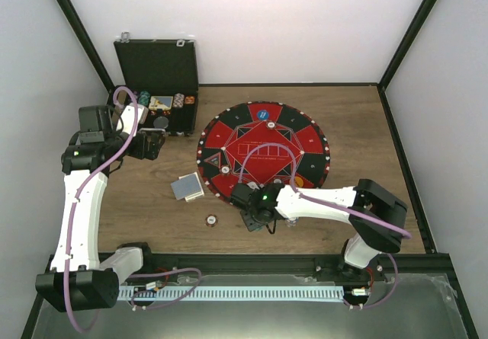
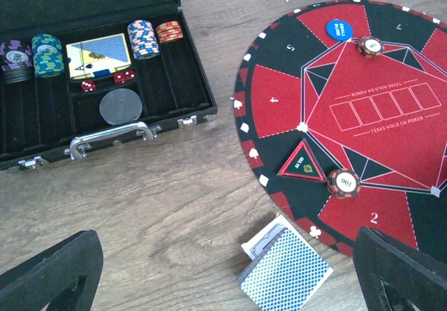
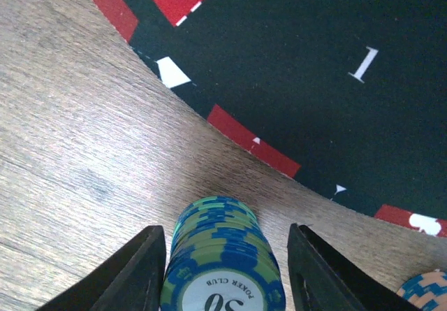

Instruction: Distribute texas hold em gaming equipment

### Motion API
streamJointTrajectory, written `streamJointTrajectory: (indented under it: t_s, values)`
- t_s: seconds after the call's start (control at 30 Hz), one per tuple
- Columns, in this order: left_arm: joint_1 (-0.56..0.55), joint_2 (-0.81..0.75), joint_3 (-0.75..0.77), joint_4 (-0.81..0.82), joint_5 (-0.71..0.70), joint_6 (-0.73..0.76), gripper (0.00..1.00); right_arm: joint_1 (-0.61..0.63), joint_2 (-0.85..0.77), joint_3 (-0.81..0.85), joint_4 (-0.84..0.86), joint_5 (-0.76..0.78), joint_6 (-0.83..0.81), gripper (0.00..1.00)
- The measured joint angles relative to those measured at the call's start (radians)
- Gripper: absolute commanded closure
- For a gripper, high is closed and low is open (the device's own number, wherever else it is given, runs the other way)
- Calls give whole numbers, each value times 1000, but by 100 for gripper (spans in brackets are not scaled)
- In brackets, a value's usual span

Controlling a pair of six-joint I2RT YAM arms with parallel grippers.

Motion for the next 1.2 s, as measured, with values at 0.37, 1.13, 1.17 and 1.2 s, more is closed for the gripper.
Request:
streamJointTrajectory:
  t_s: [0.37, 1.13, 1.17, 1.2]
  values:
    - [0, 0, 0, 0, 0, 0, 0, 0, 0, 0, -1, 7, 2, 69]
    - [0, 0, 0, 0, 0, 0, 0, -93, 84, 285, -101, 49, -103, 71]
    - [0, 0, 0, 0, 0, 0, 0, -119, 103, 303, -96, 49, -118, 71]
    - [0, 0, 0, 0, 0, 0, 0, -151, 130, 328, -90, 49, -137, 71]
